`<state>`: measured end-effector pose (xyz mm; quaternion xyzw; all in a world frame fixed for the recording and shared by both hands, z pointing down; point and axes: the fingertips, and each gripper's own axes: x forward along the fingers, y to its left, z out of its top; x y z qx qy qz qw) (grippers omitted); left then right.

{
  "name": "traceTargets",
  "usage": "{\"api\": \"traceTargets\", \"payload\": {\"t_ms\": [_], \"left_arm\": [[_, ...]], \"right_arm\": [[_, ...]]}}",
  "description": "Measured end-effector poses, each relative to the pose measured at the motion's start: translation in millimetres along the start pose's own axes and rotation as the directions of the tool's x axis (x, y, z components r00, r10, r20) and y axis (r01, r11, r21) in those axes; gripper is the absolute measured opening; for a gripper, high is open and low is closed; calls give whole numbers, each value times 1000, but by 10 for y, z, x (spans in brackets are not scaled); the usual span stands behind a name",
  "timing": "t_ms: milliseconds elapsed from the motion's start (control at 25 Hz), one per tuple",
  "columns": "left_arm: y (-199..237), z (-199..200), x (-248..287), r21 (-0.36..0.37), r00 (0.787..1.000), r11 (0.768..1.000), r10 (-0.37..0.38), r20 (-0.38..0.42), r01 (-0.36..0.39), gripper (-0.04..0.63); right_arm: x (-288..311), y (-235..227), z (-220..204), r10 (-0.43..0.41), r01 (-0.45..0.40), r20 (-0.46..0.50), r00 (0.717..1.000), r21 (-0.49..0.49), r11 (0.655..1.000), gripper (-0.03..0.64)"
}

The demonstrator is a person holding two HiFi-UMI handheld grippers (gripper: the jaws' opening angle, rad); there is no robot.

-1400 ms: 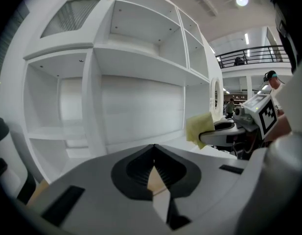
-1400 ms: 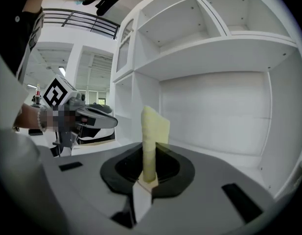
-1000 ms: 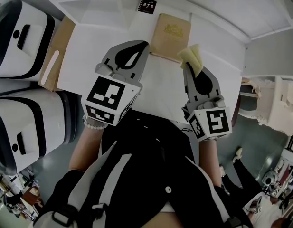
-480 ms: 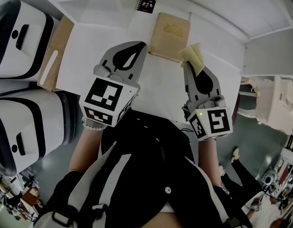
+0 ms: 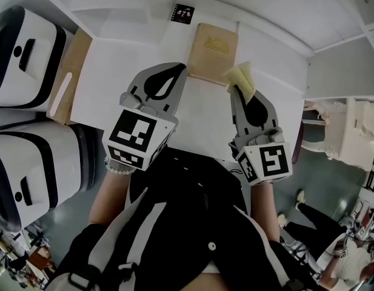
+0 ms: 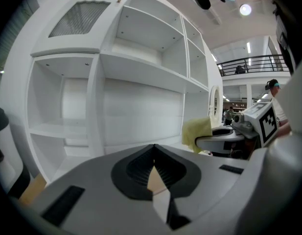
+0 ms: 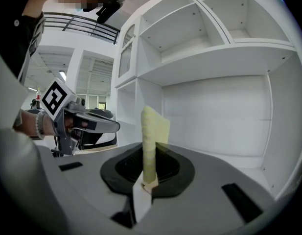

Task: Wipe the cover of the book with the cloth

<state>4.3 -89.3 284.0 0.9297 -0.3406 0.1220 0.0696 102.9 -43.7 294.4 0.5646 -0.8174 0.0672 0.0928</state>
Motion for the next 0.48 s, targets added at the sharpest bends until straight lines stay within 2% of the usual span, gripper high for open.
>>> {"api": "traceTargets", "payload": {"t_ms": [280,480], "left_arm": [[-97,66,13,38,1000,999,-17,13,17,2],[-147,78,-10,39,1000,999,-24,13,24,2]], "right_arm": [[-11,25,-18,8,-8,-11,1000,-6,1000,35],[-31,56,-26,17,-17,-13,1000,-10,1000,35]]}}
